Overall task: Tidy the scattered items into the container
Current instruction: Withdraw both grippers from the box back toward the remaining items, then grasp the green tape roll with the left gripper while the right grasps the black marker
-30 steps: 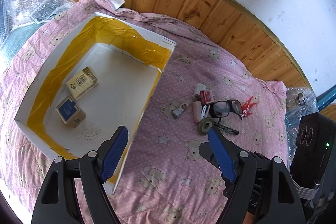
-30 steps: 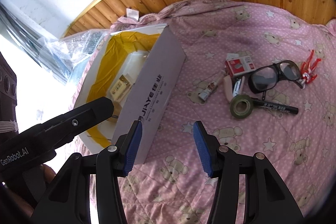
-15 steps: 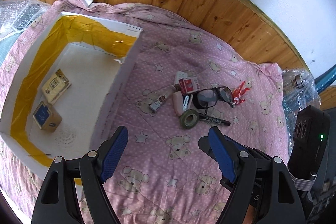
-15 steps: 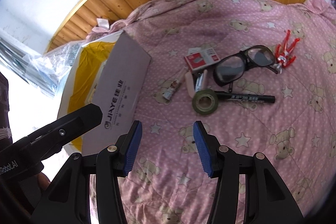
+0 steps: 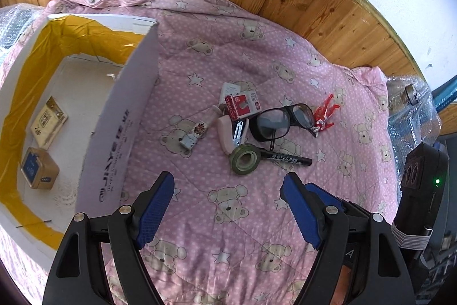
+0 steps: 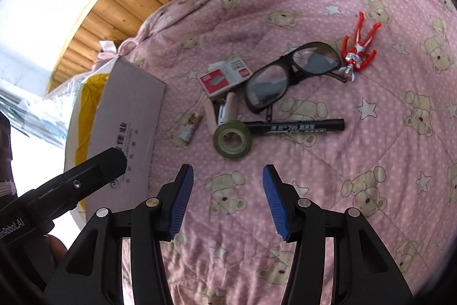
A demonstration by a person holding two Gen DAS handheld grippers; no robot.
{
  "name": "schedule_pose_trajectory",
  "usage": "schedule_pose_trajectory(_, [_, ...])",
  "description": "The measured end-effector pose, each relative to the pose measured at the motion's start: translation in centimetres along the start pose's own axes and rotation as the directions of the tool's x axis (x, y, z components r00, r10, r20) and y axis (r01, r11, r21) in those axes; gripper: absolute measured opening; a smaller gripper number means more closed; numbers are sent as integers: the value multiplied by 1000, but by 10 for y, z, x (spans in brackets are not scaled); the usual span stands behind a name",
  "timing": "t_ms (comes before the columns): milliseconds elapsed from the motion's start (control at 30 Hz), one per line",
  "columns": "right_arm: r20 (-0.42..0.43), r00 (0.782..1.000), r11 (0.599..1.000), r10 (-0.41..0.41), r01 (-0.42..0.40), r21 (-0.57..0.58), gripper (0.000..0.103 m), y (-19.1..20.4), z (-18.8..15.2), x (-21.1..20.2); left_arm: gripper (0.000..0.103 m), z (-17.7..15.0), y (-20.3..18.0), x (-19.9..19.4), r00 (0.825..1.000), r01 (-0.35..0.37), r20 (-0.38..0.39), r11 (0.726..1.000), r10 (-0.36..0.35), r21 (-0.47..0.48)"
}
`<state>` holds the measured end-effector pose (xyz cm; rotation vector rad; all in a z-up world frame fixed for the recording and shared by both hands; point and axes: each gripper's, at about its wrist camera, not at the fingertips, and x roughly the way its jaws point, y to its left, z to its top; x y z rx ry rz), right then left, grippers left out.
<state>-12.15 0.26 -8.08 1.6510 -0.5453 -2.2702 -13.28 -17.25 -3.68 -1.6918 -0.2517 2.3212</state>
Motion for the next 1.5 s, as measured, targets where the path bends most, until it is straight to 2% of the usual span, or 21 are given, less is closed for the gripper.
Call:
schedule_pose_trajectory(433, [-11,1000,997,-22,22,74,53,-39,13,16,80,10,-5,61,997,11,-79,1000,-9,22])
schedule_pose_trajectory(667, [-13,998,995,-59,59,81,52,-61,29,26,79,9,-10,104,990,34,-134,999,-33,9])
schedule_pose_trajectory(967, [-32,996,995,-81,83,51,52,-75,47,49,79,7,-12,141,985,16,-173,1000,-14,15])
schedule_pose_trajectory(1133, [-30,996,996,-86,86,10,52,-73,52,54,79,8,-12,144,989,-5,-148,999,11,42])
schedule_pose_trajectory(1233, [-117,992,998,-53,54,10,52,-71,45,55,79,9,-1,140,989,-58,-136,998,61,26])
schedule_pose_trajectory(1367, [-219,976,1000,-14,17,12,52,-69,36,57,79,8,1,136,991,-27,-133,1000,28,11])
schedule_pose_trajectory(1500, [-150,985,995,-81,70,-76,52,-61,34,51,79,7,2,133,992,5,-129,1000,-5,-3])
